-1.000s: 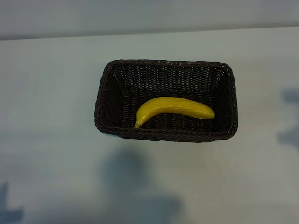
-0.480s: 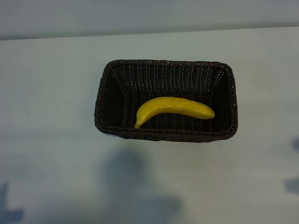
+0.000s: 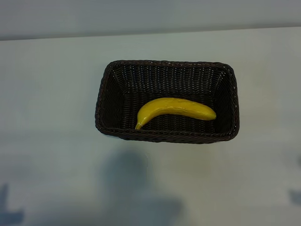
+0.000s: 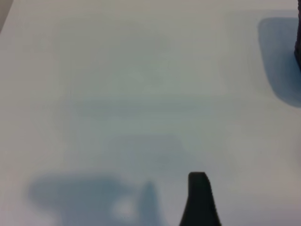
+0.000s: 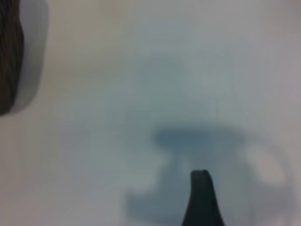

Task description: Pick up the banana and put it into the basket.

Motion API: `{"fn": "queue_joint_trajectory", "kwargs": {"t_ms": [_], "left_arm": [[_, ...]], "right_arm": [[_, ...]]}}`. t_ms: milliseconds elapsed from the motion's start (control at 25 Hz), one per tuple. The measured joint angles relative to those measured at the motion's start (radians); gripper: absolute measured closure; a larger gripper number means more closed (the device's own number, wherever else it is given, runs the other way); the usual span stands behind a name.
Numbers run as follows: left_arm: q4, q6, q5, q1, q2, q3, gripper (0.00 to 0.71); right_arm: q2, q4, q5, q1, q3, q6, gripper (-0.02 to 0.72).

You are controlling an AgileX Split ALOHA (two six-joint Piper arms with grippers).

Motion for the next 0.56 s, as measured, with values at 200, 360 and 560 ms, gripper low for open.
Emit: {"fn": "queue_joint_trajectory", "kwargs": {"t_ms": [200, 360, 560], "left_arm": [[0.0, 0.001, 0.0, 0.0, 0.0, 0.0, 0.169], [0.0, 0.001, 0.0, 0.0, 0.0, 0.0, 0.169], [0.0, 0.001, 0.0, 0.0, 0.0, 0.0, 0.169]], "right_arm": [[-0.105, 0.0, -0.009, 0.0, 0.0, 0.0, 0.19], [-0.106, 0.0, -0.013, 0.0, 0.0, 0.001, 0.19], [-0.106, 0.0, -0.017, 0.0, 0.0, 0.003, 0.19]]}}
